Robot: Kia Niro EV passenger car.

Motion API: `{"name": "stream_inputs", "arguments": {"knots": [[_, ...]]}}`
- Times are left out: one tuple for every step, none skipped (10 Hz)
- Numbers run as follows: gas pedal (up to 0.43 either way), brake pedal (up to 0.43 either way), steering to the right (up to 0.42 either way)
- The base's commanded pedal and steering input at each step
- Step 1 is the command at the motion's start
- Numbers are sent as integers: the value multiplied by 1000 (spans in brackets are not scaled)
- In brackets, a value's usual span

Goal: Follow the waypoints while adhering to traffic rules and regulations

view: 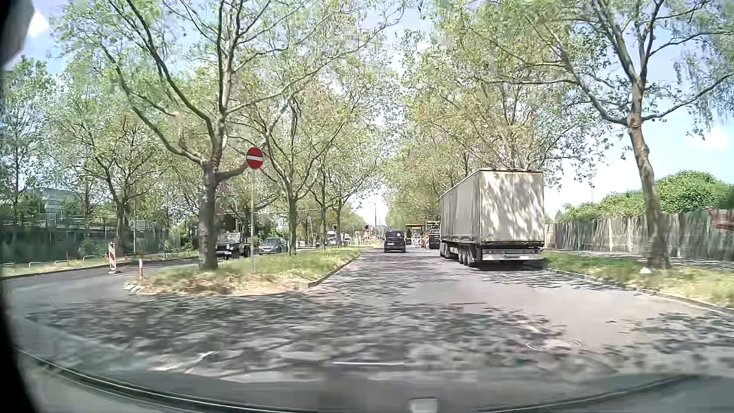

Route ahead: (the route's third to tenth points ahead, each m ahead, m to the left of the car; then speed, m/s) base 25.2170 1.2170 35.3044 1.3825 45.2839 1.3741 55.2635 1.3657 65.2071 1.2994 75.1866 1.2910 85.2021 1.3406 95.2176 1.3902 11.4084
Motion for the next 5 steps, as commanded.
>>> {"name": "stream_inputs", "arguments": {"knots": [[118, 30, 1], [118, 30, 1], [118, 30, 1], [118, 30, 1], [118, 30, 0]]}}
